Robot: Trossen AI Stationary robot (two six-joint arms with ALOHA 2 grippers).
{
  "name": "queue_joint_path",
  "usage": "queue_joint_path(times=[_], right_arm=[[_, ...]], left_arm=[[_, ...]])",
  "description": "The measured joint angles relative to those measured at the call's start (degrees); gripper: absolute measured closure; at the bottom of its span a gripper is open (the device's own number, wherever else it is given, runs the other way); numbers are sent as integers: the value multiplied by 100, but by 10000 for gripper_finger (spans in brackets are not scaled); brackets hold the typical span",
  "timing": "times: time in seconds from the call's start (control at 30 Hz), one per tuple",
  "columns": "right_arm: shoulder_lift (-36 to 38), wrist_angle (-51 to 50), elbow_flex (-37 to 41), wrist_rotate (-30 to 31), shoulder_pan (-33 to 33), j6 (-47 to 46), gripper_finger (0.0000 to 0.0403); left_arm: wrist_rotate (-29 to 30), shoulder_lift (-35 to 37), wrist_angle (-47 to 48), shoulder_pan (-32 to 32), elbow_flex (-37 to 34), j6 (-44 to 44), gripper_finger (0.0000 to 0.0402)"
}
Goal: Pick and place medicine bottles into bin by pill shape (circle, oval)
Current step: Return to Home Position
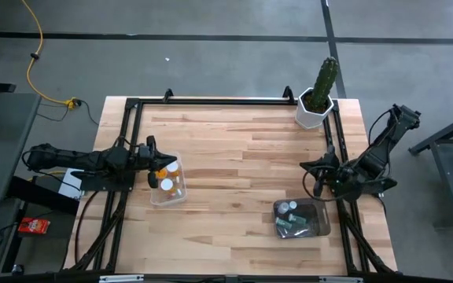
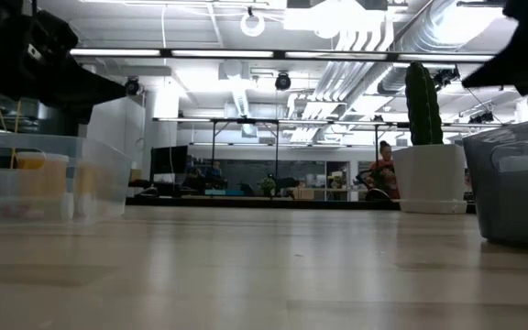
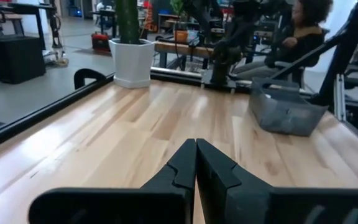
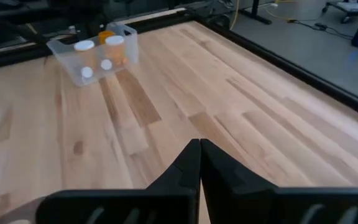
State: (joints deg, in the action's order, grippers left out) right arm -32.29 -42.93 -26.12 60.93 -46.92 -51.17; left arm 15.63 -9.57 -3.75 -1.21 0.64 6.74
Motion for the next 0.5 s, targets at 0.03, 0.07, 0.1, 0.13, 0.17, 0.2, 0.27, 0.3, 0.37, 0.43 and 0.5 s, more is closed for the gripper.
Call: queue_joint_path(times=[0.03,0.07,0.1,0.13,0.17,0.2,0.27,0.3,0.37,0.43,0.5], right_arm=[[99,3,132,9,0,-103,402],[210,-6,247,11,0,-197,402],[336,-13,342,9,13,-266,403],[484,-19,401,5,51,-285,403],[640,-13,418,-29,98,-279,403],[802,20,418,-87,155,-214,403],[1121,166,418,-150,264,102,403],[1255,337,419,-156,327,323,403],[1468,778,495,-179,474,861,403],[1591,1353,647,-381,659,1458,403],[1652,2178,873,-678,894,2140,403]], left_arm=[[-2,-1,17,0,0,-49,401],[-1,-4,27,0,0,-119,401],[9,-4,37,0,0,-156,401],[39,-4,63,0,0,-193,401],[61,-12,81,0,0,-224,401],[85,-15,79,0,0,-244,401],[105,-12,74,0,0,-246,401],[108,-12,79,0,0,-245,401],[109,-12,75,0,0,-232,401],[106,-14,77,0,0,-110,401],[106,-12,77,8,0,22,401]])
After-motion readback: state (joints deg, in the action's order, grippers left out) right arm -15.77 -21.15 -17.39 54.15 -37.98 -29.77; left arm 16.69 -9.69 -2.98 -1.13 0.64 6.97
